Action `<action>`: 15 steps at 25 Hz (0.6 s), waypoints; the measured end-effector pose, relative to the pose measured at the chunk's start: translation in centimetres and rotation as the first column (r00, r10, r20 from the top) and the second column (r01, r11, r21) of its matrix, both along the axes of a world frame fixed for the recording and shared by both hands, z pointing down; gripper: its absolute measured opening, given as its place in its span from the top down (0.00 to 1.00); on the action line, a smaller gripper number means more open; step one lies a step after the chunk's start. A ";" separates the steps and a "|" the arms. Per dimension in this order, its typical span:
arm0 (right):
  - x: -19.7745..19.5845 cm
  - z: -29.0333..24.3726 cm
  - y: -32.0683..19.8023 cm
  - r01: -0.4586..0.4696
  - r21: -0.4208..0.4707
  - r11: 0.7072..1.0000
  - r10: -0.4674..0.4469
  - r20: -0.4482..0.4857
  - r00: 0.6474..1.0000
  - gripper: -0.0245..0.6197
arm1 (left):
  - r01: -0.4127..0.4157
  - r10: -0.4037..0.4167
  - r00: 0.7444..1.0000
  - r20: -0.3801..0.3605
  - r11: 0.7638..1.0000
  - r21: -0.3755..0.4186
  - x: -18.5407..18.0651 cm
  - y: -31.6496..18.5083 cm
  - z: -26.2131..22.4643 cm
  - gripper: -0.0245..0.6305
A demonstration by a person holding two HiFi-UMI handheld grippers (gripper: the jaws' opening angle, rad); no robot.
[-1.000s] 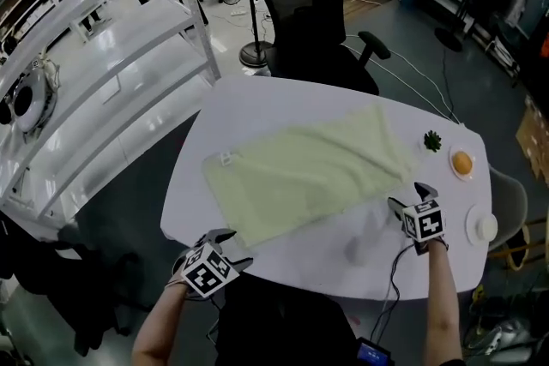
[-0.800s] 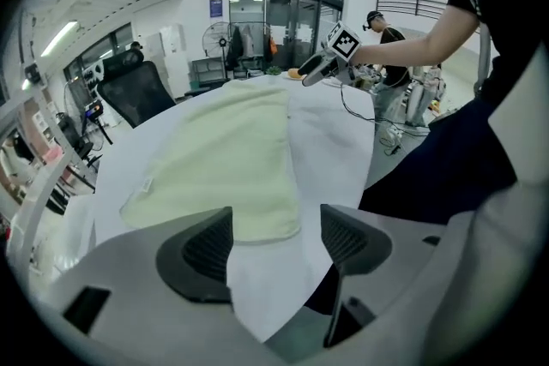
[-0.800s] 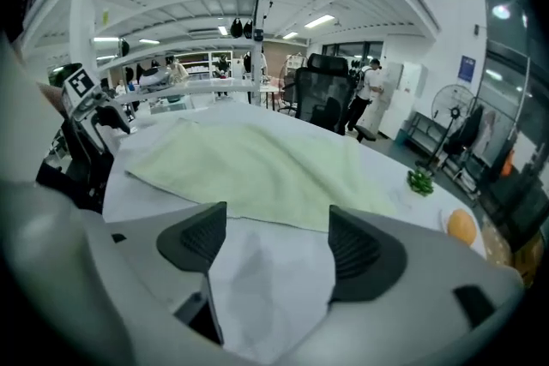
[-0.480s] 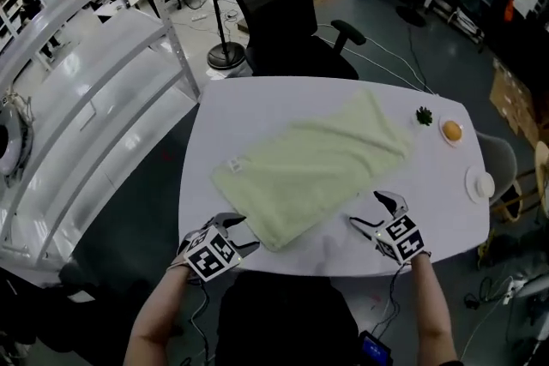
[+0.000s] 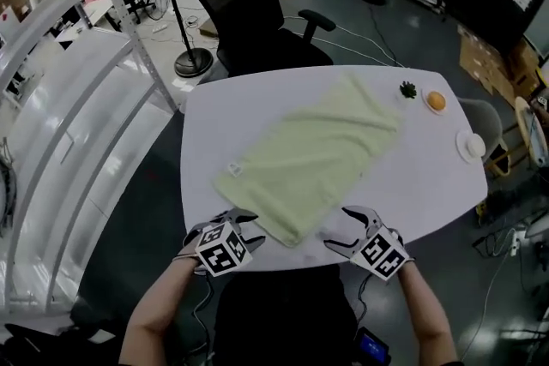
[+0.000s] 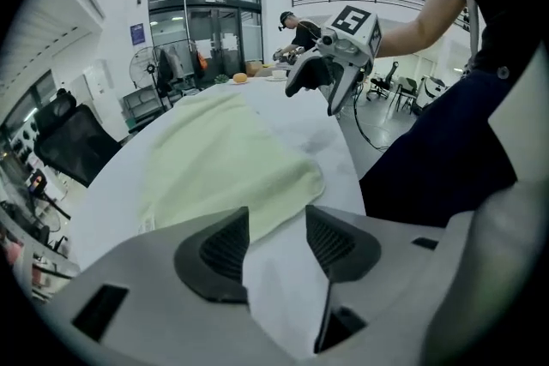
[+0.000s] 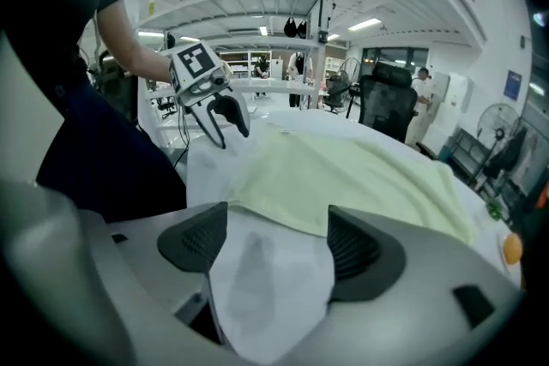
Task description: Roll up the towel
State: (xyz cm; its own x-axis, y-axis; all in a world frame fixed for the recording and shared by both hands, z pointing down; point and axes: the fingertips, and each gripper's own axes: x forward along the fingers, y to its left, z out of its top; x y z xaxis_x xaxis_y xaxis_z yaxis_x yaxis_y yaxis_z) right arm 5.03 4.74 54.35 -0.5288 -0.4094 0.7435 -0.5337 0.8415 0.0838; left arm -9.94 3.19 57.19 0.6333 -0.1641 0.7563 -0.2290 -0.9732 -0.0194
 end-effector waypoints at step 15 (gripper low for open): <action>-5.5 6.1 1.5 0.182 0.035 0.983 -0.170 -0.218 0.961 0.54 | -0.278 0.259 0.951 0.169 0.955 0.102 0.0 -1.1 4.9 0.73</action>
State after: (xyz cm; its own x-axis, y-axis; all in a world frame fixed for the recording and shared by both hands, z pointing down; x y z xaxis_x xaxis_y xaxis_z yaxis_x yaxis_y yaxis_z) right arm -0.49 6.25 60.50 -0.4272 -0.3667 0.8265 -0.3425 0.9116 0.2274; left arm -9.93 2.11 62.04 0.5458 -0.1014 0.8318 0.0555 -0.9861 -0.1566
